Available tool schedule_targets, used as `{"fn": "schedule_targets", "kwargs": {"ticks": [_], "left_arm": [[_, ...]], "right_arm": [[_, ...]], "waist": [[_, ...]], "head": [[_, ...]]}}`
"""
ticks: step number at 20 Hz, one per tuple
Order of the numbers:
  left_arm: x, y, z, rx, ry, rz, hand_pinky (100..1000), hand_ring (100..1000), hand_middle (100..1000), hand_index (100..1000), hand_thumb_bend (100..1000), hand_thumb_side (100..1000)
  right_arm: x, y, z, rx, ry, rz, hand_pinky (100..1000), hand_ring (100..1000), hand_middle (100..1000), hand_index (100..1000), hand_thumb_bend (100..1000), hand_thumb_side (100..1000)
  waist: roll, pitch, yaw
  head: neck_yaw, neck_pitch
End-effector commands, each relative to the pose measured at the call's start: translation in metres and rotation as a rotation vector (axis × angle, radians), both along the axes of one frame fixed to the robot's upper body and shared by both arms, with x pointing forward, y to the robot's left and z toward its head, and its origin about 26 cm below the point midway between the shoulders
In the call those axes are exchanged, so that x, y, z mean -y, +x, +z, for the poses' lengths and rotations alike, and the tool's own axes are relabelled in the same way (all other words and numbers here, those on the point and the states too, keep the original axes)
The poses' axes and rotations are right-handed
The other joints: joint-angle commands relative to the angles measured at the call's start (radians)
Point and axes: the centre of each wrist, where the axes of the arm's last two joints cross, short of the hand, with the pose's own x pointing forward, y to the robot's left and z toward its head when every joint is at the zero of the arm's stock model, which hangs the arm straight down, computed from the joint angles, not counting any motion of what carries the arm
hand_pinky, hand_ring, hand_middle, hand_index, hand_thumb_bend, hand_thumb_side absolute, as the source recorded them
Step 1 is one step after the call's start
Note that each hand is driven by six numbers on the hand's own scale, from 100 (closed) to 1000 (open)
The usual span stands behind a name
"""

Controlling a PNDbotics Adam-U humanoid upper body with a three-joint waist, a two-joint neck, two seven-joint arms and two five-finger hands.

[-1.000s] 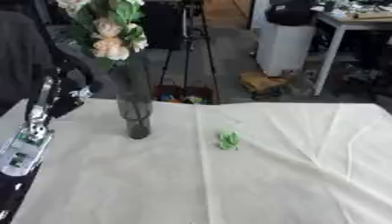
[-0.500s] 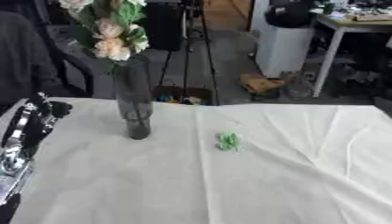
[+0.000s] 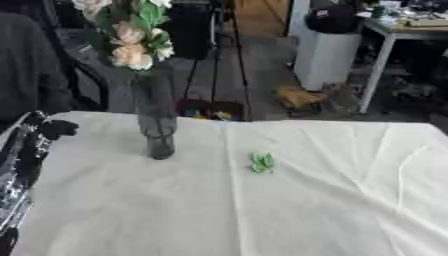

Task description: Arrange flowers into the vase.

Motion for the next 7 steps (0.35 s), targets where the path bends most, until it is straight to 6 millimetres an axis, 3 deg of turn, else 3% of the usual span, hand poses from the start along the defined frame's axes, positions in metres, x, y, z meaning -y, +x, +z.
{"fn": "schedule_targets", "kwargs": {"ticks": [1,7], "left_arm": [[-0.0025,0.0002,0.0096,0.035,0.0,-0.001,643,610,741,850,910,714],[-0.0019,-0.0013,0.0084,0.04,-0.01,-0.003,642,606,737,848,915,706]], "right_arm": [[0.0044,0.0008,0.013,0.03,-0.025,-0.007,769,936,564,669,100,557],[0.0048,0.0009,0.013,0.03,-0.028,-0.005,769,938,564,669,100,555]], "waist": [[0.002,-0.005,0.0],[0.006,-0.001,0.002]], "head": [[0.001,-0.003],[0.001,-0.001]]}}
